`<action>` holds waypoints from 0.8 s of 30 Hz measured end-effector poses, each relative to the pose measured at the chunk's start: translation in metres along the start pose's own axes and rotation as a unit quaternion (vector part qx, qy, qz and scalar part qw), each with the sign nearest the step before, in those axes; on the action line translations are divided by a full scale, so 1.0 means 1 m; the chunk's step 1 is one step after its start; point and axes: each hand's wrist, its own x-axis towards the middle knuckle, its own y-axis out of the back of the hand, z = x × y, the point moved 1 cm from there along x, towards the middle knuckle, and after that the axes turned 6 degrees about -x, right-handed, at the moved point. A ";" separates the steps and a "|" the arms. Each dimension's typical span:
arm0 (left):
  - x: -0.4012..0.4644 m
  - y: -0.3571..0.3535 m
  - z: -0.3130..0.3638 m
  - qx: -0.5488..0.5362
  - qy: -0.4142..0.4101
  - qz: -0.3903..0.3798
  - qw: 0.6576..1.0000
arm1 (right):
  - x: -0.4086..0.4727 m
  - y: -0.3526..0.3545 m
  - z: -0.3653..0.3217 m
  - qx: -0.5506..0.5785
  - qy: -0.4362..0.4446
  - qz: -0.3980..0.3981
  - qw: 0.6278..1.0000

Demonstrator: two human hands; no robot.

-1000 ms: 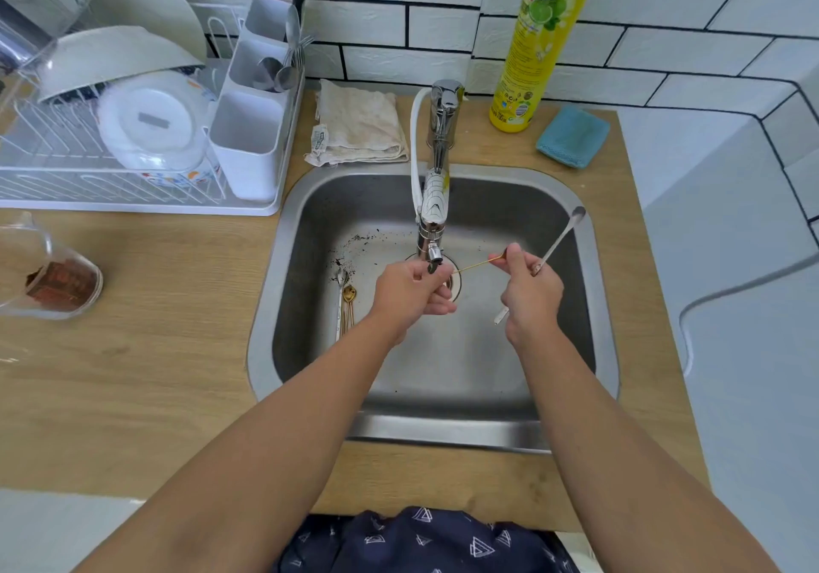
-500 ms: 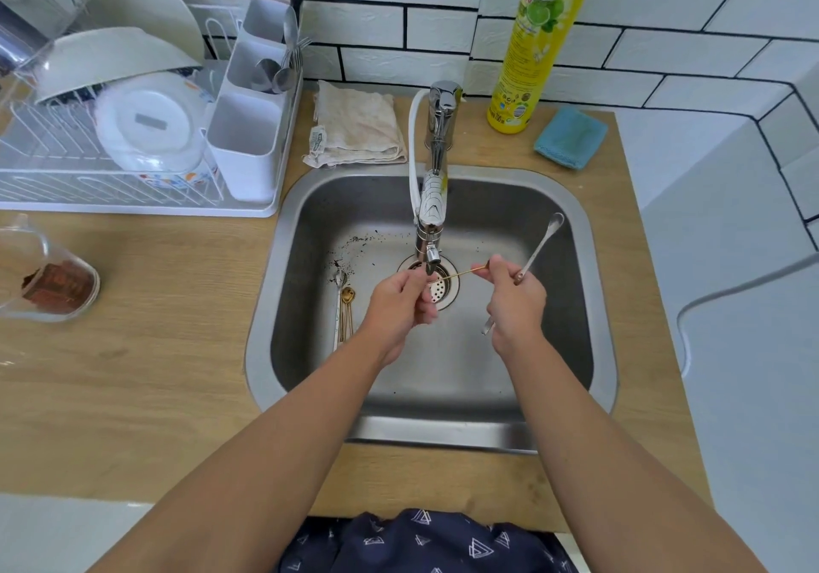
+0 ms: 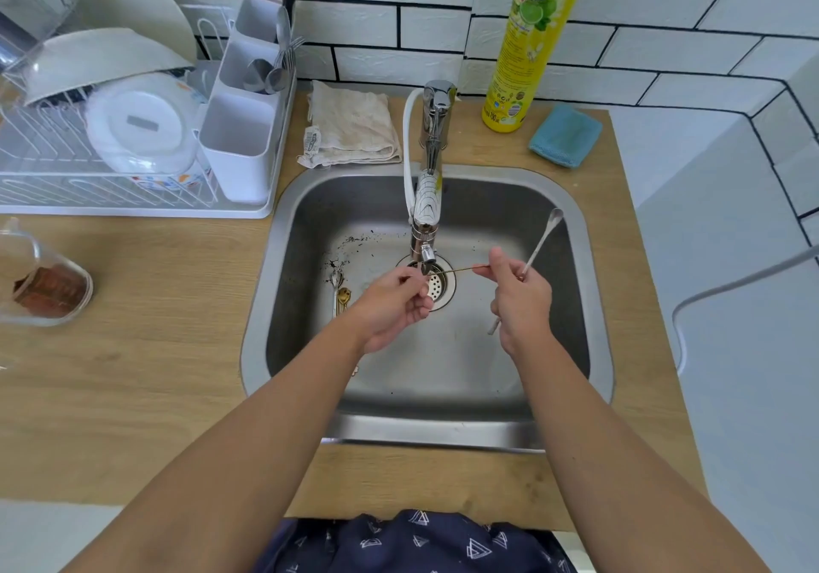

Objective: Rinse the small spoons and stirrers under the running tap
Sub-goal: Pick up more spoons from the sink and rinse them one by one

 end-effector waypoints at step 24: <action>-0.047 0.038 -0.005 0.225 -0.035 0.049 0.972 | -0.033 -0.064 0.019 0.011 -0.119 -0.178 0.977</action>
